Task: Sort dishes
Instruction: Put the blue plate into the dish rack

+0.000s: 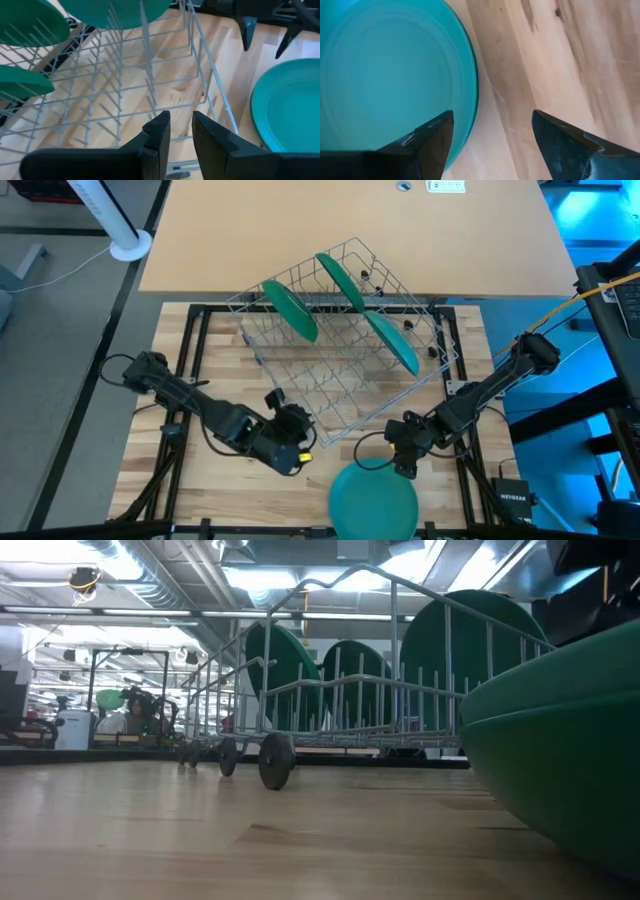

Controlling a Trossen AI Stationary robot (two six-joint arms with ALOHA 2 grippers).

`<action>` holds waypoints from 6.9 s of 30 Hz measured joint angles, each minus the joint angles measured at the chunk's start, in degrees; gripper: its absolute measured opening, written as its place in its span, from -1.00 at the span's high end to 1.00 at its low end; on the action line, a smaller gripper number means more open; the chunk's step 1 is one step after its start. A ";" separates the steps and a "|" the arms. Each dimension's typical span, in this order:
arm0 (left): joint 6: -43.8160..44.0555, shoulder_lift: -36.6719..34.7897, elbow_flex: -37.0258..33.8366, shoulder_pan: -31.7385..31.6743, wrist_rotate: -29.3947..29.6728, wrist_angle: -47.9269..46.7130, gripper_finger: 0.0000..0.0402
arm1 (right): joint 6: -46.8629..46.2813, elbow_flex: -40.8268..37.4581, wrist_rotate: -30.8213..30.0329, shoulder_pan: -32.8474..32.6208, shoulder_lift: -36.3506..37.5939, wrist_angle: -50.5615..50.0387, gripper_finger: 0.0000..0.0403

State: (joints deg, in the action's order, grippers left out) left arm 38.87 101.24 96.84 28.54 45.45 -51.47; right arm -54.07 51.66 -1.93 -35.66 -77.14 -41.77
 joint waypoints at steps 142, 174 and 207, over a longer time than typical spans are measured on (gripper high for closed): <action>-18.57 4.78 0.01 -6.42 -30.55 25.19 0.28 | 13.07 29.86 -17.81 0.00 -8.24 -26.45 0.96; -8.78 4.78 0.02 -14.42 -37.42 26.55 0.29 | 21.18 37.48 -32.16 0.09 -8.24 -27.22 0.95; -10.53 4.84 0.02 -16.13 -35.31 24.85 0.93 | 22.61 37.95 -30.43 0.11 -8.20 -20.66 0.33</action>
State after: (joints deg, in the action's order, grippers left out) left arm 28.34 106.08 96.85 12.40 10.14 -26.62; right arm -31.46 89.60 -32.36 -35.55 -85.34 -62.43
